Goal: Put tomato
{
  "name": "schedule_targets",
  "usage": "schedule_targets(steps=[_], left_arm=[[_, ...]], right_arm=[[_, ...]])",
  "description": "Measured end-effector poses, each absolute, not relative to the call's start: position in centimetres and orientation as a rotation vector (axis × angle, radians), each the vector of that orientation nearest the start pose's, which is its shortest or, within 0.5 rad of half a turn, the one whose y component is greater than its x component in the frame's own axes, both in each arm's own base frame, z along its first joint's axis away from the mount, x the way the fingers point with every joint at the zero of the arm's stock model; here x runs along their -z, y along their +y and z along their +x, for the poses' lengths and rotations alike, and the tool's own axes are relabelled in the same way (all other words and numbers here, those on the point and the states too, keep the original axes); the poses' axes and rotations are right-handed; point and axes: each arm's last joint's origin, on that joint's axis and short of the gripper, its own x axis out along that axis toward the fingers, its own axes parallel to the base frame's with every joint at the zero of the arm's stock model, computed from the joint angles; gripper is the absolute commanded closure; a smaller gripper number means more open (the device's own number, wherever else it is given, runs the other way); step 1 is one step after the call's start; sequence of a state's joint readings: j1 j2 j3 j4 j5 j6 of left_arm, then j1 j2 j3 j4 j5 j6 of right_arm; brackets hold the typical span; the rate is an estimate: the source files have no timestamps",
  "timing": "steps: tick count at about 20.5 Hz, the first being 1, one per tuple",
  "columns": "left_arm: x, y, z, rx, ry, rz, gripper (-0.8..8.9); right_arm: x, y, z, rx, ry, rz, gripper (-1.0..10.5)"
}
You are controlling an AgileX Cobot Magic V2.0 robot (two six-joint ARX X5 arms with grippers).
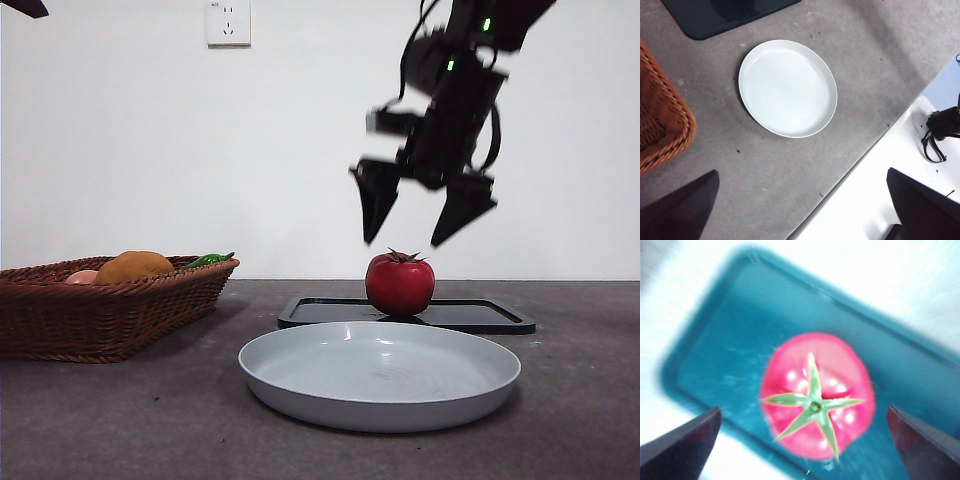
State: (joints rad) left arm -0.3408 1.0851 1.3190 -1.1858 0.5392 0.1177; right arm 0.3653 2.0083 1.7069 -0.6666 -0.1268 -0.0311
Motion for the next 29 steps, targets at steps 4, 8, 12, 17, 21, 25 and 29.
schedule_targets(steps=[4,8,12,17,21,25,29], left_arm=[[-37.7,-7.2,16.0,0.867,0.926,0.004,2.54],[-37.7,-7.2,16.0,0.867,0.926,0.004,2.54],[-37.7,-7.2,16.0,0.866,0.927,0.004,2.54],[-37.7,-7.2,16.0,0.867,0.926,0.004,2.54],[-37.7,-7.2,16.0,0.867,0.926,0.004,2.54],[-37.7,-7.2,16.0,0.867,0.927,0.004,2.54],[-37.7,-7.2,16.0,0.867,0.926,0.004,2.54]], right_arm=[[-31.5,14.5,36.8,-0.475,0.899,-0.134,3.7],[-37.1,12.6,31.7,-0.485,0.852,-0.125,3.7],[-40.4,10.8,26.9,-0.512,0.852,-0.113,3.7],[-40.9,8.9,20.8,-0.595,0.816,-0.081,3.7],[-37.3,7.7,16.0,-0.684,0.878,-0.063,3.7],[-35.0,6.7,12.5,-0.741,0.885,-0.04,3.7],[-34.4,6.2,11.2,-0.748,0.872,-0.032,3.7]])
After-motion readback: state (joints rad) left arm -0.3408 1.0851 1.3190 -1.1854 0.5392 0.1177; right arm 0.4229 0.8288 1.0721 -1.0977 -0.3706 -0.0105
